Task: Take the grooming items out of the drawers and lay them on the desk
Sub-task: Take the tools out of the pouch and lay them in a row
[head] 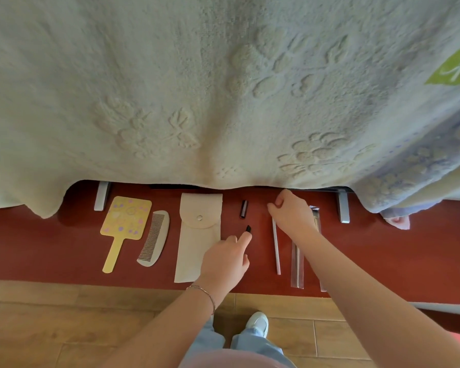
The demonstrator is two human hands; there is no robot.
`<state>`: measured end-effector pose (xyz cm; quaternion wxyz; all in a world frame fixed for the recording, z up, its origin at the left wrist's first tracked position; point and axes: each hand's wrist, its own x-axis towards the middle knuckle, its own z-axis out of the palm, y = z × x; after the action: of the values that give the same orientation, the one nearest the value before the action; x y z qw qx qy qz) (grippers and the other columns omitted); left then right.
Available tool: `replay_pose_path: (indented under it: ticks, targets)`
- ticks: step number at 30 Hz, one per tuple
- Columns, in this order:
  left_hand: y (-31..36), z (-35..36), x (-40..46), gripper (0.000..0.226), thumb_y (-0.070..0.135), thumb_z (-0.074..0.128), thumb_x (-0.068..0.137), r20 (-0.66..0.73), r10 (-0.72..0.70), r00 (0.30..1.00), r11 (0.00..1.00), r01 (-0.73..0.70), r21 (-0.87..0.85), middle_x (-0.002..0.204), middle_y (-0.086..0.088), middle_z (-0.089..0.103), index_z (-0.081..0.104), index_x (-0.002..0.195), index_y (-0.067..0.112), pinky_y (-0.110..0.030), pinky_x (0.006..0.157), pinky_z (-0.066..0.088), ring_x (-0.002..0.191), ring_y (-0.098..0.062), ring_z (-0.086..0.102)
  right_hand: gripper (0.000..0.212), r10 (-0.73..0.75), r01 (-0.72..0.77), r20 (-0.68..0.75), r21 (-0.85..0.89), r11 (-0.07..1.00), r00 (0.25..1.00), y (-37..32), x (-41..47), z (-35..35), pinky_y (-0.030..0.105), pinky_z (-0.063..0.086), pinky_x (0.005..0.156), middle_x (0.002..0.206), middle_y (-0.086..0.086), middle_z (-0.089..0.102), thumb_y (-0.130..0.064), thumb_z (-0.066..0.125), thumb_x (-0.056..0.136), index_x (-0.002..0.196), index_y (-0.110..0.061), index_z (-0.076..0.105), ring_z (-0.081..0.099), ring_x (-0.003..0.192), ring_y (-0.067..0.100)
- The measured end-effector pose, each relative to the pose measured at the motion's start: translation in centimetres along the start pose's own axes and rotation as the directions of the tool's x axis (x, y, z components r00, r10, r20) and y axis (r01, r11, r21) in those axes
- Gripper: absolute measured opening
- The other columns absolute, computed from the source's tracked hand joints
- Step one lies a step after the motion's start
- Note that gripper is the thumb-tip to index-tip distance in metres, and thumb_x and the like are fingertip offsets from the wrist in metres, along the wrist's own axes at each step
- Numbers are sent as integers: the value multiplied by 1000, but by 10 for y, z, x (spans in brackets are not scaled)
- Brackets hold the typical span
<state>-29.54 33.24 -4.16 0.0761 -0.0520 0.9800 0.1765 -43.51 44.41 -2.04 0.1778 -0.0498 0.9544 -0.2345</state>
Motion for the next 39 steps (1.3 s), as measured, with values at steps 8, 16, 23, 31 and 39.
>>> replay_pose_path:
  ticks: [8,16,23,31,39]
  targets:
    - [0,2,2,42,30,43,94,-17,21,1000,999,-21,36,95,0,61,32,134,26,-23,65,54,74,-14,59,39,-62,79,52,-423,903,997,13,-9,16,36,43,80,107,11,64,-40,46,90,108,-8,57,49,115,29]
    - [6,-8,0,38,45,36,94,-34,38,999,999,-38,24,91,4,60,39,128,30,-22,64,53,74,-10,57,23,-6,26,146,-133,991,989,12,-25,-4,29,41,57,67,6,55,-28,44,87,75,-11,53,55,68,24]
    - [36,-42,-3,27,38,33,97,-30,-3,1000,842,-14,-539,81,8,53,54,91,22,-17,67,41,75,-7,53,24,16,-106,185,489,866,983,9,-71,-35,23,37,56,61,-5,56,-31,53,90,67,-24,59,44,54,10]
    - [55,-45,-6,23,28,33,99,60,10,998,711,35,-703,60,7,51,53,90,21,-19,53,38,50,-4,45,25,37,-129,143,708,695,989,9,-95,-45,22,39,54,57,-4,58,-26,59,88,81,-3,66,45,53,10]
    - [58,-38,-17,24,27,29,100,33,-13,999,754,31,-656,61,7,45,49,87,22,-19,44,31,47,-6,37,21,147,-232,183,849,474,972,17,-83,-44,20,30,44,51,-2,49,-18,58,88,69,-12,66,38,42,8]
